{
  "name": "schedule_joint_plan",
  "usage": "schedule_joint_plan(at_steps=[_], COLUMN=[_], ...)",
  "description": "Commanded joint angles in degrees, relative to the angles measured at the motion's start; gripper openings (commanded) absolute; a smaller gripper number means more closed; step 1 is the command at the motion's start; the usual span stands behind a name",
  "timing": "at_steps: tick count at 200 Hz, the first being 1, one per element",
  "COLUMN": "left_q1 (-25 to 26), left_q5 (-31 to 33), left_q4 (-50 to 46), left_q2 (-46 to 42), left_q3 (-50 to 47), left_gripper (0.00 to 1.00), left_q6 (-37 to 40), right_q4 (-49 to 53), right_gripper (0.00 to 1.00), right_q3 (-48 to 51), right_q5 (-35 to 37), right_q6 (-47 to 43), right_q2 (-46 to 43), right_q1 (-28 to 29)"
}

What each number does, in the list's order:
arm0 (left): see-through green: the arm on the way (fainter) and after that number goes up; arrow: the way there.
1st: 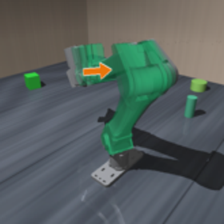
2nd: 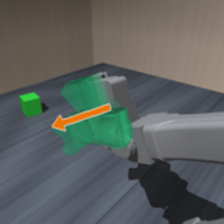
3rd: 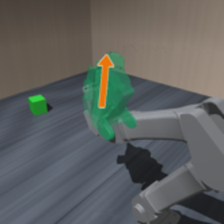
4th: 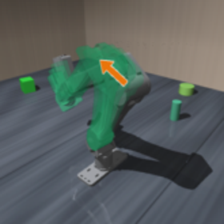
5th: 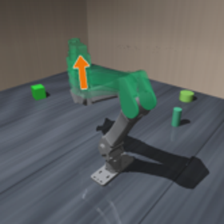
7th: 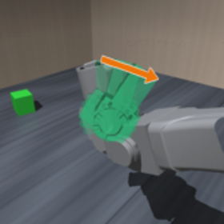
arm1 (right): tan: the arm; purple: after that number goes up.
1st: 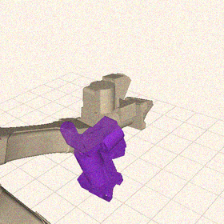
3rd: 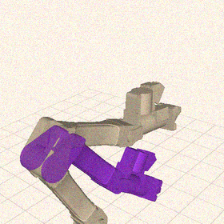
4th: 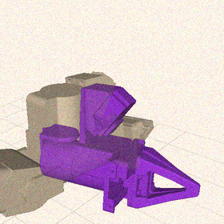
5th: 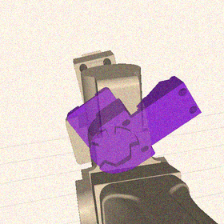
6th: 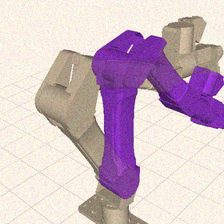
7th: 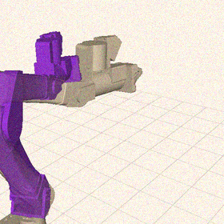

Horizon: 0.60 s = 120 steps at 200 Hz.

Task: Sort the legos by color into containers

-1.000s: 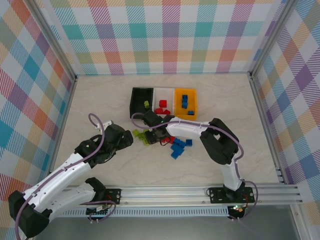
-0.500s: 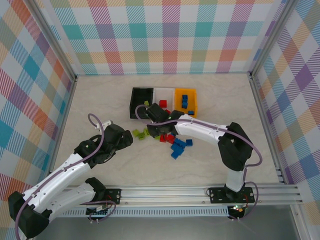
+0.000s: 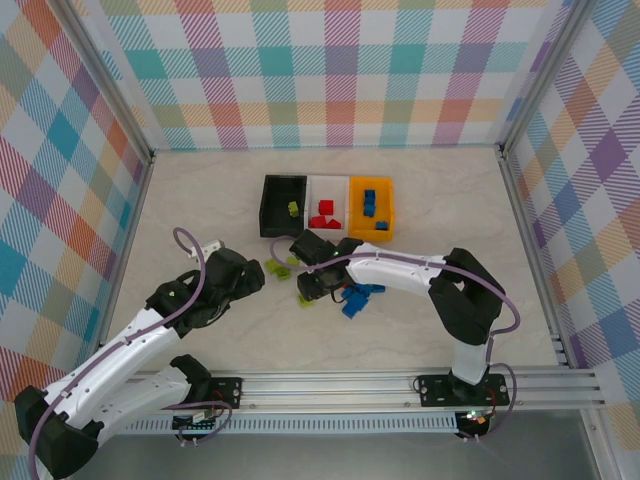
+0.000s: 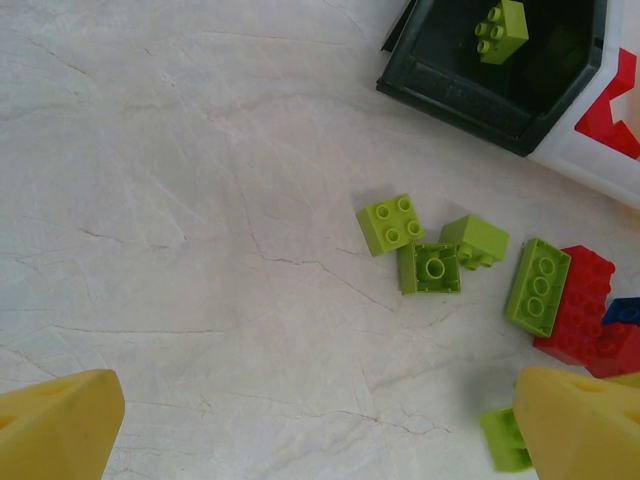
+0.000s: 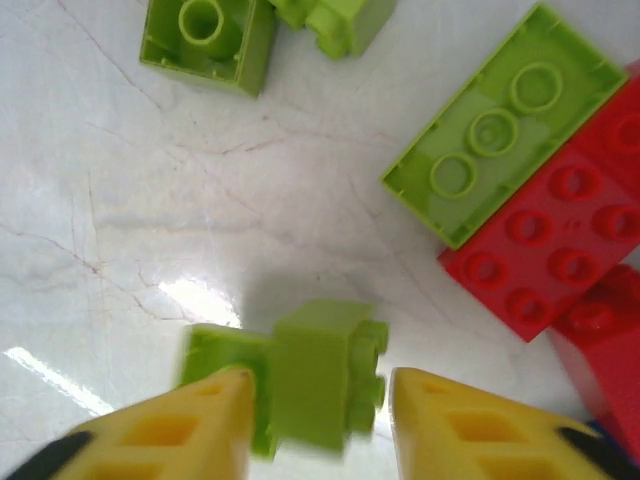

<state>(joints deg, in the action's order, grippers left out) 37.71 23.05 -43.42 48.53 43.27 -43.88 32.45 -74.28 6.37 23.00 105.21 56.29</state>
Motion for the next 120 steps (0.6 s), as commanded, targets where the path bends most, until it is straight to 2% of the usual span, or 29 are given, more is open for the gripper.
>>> schedule_joint_plan(at_steps=[1, 16, 50, 90, 120], left_q1=[-0.4, -0.5, -0.6, -0.7, -0.8], left_q5=[-0.1, -0.5, -0.8, -1.2, -1.4], left_q4=[-0.3, -0.2, -0.2, 0.1, 0.6], left_q2=[0.1, 0.5, 0.6, 0.5, 0.7], left_q3=[0.9, 0.7, 0.5, 0.2, -0.3], left_gripper=[1.0, 1.0, 1.0, 1.0, 1.0], left_q6=[1.1, 1.0, 0.9, 0.8, 0.7], right_q4=[-0.1, -0.2, 0.4, 1.5, 1.8], right_gripper=[0.51, 0.56, 0.53, 0.62, 0.65], right_q3=[0.9, 1.2, 2.1, 4.6, 7.3], right_q5=[-0.5, -0.1, 1.7, 2.6, 2.9], right_q6=[0.7, 0.6, 0.9, 0.4, 0.6], right_q2=[-0.5, -0.6, -0.8, -2.7, -3.0], right_q1=[0.4, 0.3, 0.3, 0.2, -1.0])
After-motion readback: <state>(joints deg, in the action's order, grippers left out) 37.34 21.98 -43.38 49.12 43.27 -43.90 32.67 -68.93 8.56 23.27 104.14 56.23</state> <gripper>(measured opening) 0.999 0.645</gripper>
